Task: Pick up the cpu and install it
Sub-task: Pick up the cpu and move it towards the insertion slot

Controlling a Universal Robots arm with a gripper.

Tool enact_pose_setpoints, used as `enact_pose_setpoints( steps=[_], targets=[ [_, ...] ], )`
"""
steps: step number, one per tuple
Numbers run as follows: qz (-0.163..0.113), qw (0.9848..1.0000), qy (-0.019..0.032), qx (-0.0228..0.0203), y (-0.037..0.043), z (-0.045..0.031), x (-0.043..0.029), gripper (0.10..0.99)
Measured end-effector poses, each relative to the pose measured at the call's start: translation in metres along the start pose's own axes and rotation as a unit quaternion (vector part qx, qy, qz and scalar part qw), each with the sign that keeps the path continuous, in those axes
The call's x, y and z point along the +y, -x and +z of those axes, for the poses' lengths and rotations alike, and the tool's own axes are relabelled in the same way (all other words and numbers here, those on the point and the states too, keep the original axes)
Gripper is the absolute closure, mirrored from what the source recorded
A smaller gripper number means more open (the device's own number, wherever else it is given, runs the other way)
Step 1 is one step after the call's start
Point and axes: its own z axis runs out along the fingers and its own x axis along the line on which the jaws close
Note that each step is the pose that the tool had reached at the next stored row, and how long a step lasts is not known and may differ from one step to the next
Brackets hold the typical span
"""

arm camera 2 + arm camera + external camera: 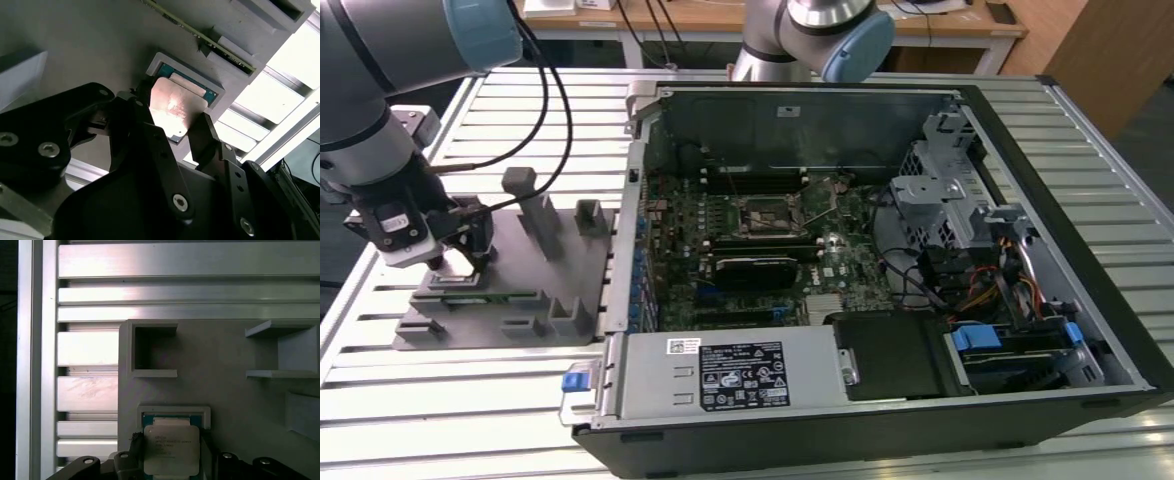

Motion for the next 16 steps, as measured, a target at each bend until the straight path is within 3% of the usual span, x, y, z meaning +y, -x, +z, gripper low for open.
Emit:
enact_pose_setpoints(
  steps=[7,8,16],
  targets=[
    [0.0,1.0,-0.0001,0.0001,0.0003,-0.0002,0.0,0.533],
    [0.0,1.0,-0.0001,0.0001,0.0003,-0.0003,0.0,0.471],
    [0.0,1.0,-0.0001,-0.0001,0.0003,-0.0016,0.0001,0.471]
  ],
)
